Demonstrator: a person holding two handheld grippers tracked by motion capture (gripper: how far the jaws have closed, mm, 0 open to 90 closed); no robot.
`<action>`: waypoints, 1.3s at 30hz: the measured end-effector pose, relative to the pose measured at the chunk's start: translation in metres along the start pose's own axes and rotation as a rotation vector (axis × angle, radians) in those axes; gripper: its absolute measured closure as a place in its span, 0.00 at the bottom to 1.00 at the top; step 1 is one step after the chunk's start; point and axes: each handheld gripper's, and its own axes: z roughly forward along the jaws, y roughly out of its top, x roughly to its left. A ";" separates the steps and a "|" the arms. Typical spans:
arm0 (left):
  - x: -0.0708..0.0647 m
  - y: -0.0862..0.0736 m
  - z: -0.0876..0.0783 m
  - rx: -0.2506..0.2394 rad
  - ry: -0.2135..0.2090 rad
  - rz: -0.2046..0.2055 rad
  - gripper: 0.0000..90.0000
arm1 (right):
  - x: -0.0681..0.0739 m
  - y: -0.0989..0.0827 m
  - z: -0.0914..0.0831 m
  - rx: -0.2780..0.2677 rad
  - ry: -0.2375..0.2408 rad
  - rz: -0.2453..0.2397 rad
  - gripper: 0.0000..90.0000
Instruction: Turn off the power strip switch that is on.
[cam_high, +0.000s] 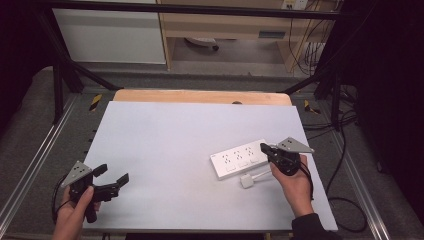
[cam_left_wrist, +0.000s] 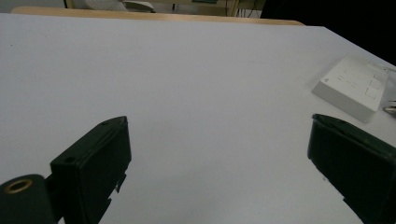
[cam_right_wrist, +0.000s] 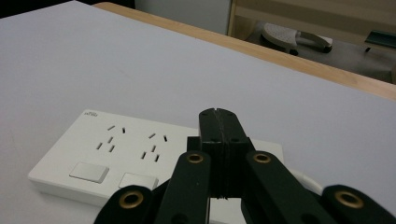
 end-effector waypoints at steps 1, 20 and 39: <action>0.000 0.000 0.000 0.000 0.000 0.000 0.07 | 0.000 -0.001 0.000 0.003 -0.001 -0.001 1.00; 0.000 0.000 0.000 -0.003 0.000 0.001 0.07 | 0.000 -0.007 0.006 0.036 0.001 -0.002 1.00; 0.000 0.000 -0.001 -0.005 -0.002 0.003 0.07 | 0.007 -0.016 0.017 0.100 0.025 -0.019 1.00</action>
